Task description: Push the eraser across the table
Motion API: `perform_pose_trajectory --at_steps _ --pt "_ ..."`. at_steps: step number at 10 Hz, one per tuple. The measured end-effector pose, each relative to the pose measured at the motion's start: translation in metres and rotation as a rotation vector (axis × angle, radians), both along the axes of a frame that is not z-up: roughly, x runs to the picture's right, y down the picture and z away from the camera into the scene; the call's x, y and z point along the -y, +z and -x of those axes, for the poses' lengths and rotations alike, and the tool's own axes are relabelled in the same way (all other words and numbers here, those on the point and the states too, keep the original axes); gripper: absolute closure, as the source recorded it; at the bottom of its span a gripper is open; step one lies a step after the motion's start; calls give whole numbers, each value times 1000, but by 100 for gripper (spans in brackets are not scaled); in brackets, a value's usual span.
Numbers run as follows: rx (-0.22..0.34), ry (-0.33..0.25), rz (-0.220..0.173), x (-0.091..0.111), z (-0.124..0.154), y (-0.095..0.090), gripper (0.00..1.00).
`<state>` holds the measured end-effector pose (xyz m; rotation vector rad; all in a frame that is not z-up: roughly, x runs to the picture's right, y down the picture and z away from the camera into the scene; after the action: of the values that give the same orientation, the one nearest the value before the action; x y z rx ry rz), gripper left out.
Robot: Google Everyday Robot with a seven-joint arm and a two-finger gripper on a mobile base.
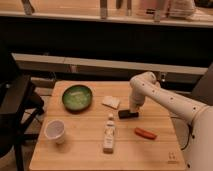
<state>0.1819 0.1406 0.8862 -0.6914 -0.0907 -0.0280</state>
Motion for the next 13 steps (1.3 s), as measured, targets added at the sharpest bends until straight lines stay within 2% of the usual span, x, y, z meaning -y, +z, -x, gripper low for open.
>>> perform_pose_trajectory --at_steps 2,13 --pt "0 -4 3 -2 2 4 100" --pt "7 -14 7 -4 9 -1 100"
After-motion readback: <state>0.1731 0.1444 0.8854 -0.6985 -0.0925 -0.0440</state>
